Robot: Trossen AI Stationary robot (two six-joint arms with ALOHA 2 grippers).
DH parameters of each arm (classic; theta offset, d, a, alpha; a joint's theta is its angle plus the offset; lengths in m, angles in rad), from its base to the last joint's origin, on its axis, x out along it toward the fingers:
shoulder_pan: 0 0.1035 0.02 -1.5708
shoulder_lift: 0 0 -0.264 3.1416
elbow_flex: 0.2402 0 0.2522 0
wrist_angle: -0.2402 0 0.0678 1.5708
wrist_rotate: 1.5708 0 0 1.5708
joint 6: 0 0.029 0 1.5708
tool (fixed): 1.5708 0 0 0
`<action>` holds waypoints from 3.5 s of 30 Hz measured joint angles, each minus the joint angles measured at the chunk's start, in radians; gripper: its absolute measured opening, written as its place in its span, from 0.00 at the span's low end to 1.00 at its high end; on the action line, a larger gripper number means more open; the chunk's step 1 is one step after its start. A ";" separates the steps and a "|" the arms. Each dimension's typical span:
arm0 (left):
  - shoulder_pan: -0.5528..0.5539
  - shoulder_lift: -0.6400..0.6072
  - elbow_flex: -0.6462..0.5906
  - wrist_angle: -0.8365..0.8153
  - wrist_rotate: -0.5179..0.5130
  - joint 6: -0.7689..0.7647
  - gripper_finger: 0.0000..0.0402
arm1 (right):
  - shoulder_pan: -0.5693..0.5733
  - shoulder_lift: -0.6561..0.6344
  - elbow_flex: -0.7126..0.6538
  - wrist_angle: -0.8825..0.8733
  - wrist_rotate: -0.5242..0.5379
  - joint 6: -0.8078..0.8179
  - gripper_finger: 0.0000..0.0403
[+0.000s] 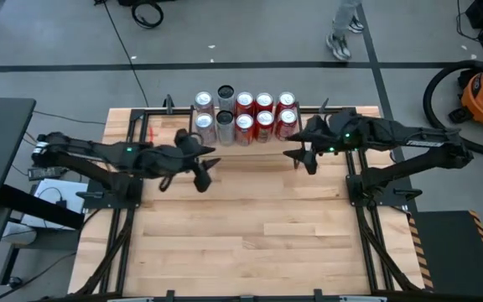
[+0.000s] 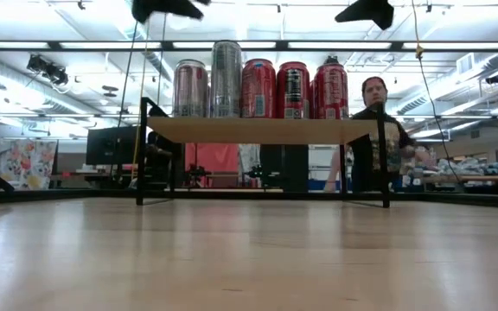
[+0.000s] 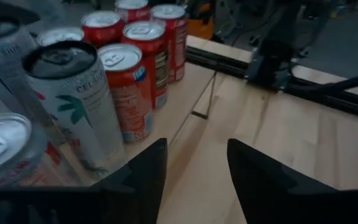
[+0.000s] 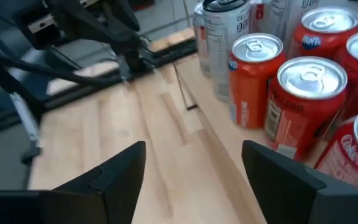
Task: Place canned beverage on shelf
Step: Return to Home Position
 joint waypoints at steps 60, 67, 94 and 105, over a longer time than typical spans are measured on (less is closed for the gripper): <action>-0.064 -1.147 -0.934 0.235 -0.149 -0.385 0.03 | -0.115 -0.961 -1.020 0.556 0.014 0.547 0.14; -0.064 -1.147 -0.968 0.244 -0.149 -0.437 0.03 | -0.115 -1.012 -1.131 0.629 -0.007 0.647 0.09; -0.057 -1.145 -0.967 0.018 -0.177 -0.028 0.03 | -0.115 -1.006 -1.131 0.633 0.022 -0.466 0.07; -0.043 -1.145 -0.967 0.017 -0.183 0.124 0.03 | -0.115 -1.006 -1.131 0.634 0.027 -0.691 0.07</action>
